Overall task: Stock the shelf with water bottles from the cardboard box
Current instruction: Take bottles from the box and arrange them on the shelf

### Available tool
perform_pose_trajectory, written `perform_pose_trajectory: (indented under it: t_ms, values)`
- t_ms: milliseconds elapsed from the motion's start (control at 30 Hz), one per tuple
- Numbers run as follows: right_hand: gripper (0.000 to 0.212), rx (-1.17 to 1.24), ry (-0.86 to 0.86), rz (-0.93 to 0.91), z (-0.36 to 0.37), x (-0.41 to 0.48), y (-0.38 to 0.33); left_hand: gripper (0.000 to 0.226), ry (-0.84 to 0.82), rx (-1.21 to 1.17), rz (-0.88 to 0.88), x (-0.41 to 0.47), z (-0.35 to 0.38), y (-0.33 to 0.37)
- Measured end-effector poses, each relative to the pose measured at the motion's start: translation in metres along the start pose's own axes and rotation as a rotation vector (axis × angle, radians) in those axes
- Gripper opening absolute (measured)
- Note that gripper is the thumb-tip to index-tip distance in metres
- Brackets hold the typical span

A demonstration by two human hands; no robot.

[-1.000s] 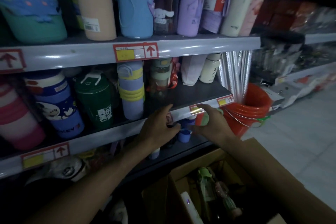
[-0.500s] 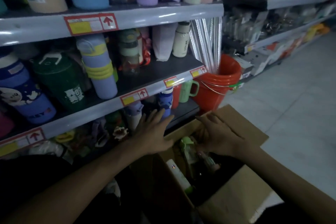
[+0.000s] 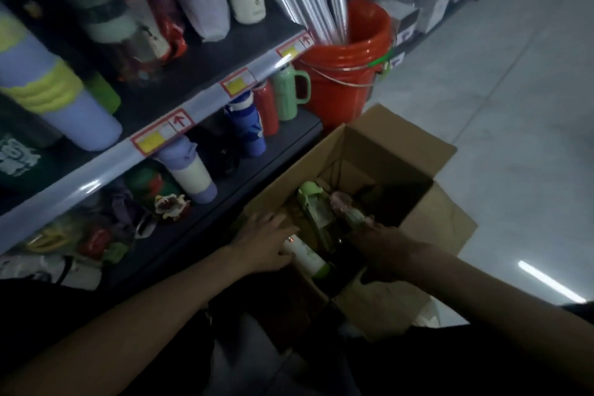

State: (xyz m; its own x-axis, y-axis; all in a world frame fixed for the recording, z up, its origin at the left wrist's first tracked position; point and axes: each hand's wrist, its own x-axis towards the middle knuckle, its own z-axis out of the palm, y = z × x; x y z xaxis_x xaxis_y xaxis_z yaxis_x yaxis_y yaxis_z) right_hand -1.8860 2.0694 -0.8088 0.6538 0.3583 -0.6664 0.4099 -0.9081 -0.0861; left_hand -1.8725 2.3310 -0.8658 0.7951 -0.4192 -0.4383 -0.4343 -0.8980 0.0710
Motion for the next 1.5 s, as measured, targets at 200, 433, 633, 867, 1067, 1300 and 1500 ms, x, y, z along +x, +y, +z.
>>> perform_pose_trajectory:
  t_ms: [200, 433, 633, 867, 1067, 1300, 1500]
  values:
    - [0.069, -0.029, -0.034, 0.022, 0.029, 0.002, 0.024, 0.054, -0.192, -0.029, 0.079, 0.053, 0.035, 0.018]
    - [0.056, 0.016, -0.021, 0.026, 0.040, 0.001, 0.043, 0.060, -0.362, 0.122, 0.181, 0.113, 0.062, 0.043]
    - [0.055, 0.037, 0.029, -0.007, 0.032, 0.003, 0.035, 0.062, -0.484, 0.304, 0.239, 0.138, 0.075, 0.056]
    - [0.054, 0.035, 0.008, -0.009, 0.027, 0.007, 0.030, 0.055, -0.486, 0.495, 0.311, 0.148, 0.083, 0.055]
    - [0.050, 0.008, 0.041, -0.017, 0.021, 0.003, 0.026, 0.058, -0.418, 0.386, 0.307, 0.136, 0.068, 0.046]
    - [0.046, -0.059, 0.019, 0.029, 0.007, -0.006, 0.009, 0.075, -0.171, -0.026, 0.189, 0.101, 0.022, 0.023]
    - [0.049, -0.120, -0.009, 0.117, -0.018, -0.011, -0.022, 0.084, 0.072, -0.542, 0.034, 0.060, -0.017, 0.006]
